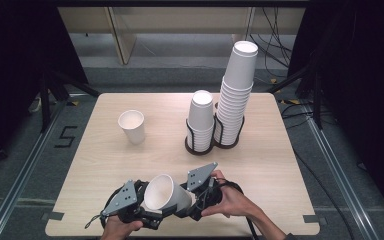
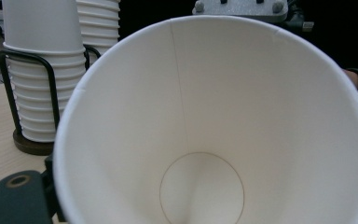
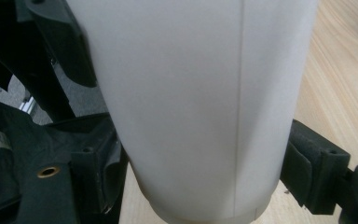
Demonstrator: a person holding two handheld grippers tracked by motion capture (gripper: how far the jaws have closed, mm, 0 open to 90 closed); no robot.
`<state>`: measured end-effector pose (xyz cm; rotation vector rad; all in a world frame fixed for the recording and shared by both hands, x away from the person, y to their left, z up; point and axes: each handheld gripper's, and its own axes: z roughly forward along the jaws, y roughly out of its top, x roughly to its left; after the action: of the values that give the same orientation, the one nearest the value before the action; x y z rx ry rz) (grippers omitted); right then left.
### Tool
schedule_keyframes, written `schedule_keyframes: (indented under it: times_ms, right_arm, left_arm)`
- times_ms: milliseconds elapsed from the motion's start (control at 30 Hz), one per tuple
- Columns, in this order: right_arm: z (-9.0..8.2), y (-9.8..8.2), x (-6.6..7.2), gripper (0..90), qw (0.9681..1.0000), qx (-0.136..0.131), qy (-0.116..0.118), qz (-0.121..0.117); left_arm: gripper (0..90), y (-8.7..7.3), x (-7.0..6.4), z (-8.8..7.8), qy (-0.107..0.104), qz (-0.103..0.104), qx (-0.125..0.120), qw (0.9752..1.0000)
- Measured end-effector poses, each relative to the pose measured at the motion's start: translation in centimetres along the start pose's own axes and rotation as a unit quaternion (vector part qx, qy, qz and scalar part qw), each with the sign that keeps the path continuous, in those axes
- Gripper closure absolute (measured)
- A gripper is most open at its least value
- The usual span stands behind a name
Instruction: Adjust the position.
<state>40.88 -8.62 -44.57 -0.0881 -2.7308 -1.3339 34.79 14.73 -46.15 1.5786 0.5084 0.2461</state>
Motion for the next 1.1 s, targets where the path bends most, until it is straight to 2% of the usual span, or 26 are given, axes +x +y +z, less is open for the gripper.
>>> schedule_keyframes:
  times_ms: [133,233,400,433,500,533,567,667,700,733,767,833,900,967,1033,1100]
  right_arm:
    - [0.6,-0.2,0.0,23.7,0.9999,0.002,0.006,0.009]
    - [0.6,-0.3,-0.1,20.6,0.9999,0.007,0.001,0.016]
    - [-0.3,-1.0,-0.6,18.2,0.9993,0.017,-0.018,0.029]
    - [-0.6,-1.1,-0.8,18.0,0.9991,0.018,-0.024,0.031]
    - [-1.1,-1.4,-1.1,18.0,0.9984,0.023,-0.039,0.034]
    - [-1.4,-1.6,-1.2,18.1,0.9979,0.023,-0.047,0.039]
    - [-1.8,-1.8,-1.3,18.7,0.9972,0.026,-0.055,0.044]
    - [-2.5,-2.2,-1.6,18.7,0.9957,0.028,-0.074,0.048]
    - [-2.8,-2.4,-1.6,18.8,0.9946,0.029,-0.082,0.057]
    - [-3.0,-2.5,-1.8,18.8,0.9939,0.030,-0.092,0.052]
    - [-3.2,-2.7,-1.7,18.9,0.9925,0.030,-0.100,0.063]
    - [-3.6,-3.0,-1.9,19.1,0.9920,0.029,-0.108,0.059]
    - [-3.8,-3.2,-1.9,19.1,0.9904,0.023,-0.119,0.066]
    - [-4.0,-3.4,-2.0,19.0,0.9890,0.026,-0.128,0.069]
    - [-4.1,-3.7,-2.0,18.9,0.9886,0.024,-0.130,0.072]
    - [-4.2,-3.9,-2.0,17.8,0.9877,0.026,-0.135,0.074]
  left_arm:
    - [14.4,0.0,-0.1,0.0,0.000,0.002,0.002,1.0000]
    - [16.5,0.1,0.1,-0.1,0.003,0.004,0.006,1.0000]
    - [16.9,0.4,0.6,-0.6,0.032,0.004,0.007,0.9994]
    - [16.9,0.4,0.8,-0.7,0.037,0.003,0.000,0.9993]
    - [16.9,0.6,1.1,-1.1,0.069,0.013,0.021,0.9973]
    - [16.9,0.6,1.4,-1.3,0.086,0.023,0.027,0.9957]
    - [16.8,0.6,1.5,-1.3,0.093,0.025,0.025,0.9950]
    - [16.7,0.7,1.9,-1.7,0.133,0.036,0.048,0.9894]
    - [16.7,0.6,2.1,-1.7,0.140,0.037,0.051,0.9881]
    - [16.7,0.5,2.3,-1.8,0.148,0.038,0.056,0.9866]
    - [16.7,0.5,2.4,-1.9,0.157,0.039,0.063,0.9849]
    - [16.6,0.3,2.7,-1.9,0.163,0.034,0.062,0.9840]
    - [16.6,0.3,2.9,-2.0,0.176,0.037,0.069,0.9812]
    - [16.6,0.3,3.2,-2.0,0.181,0.036,0.066,0.9806]
    - [16.6,0.3,3.3,-2.2,0.198,0.038,0.074,0.9767]
    - [16.6,0.2,3.6,-2.4,0.206,0.037,0.076,0.9750]
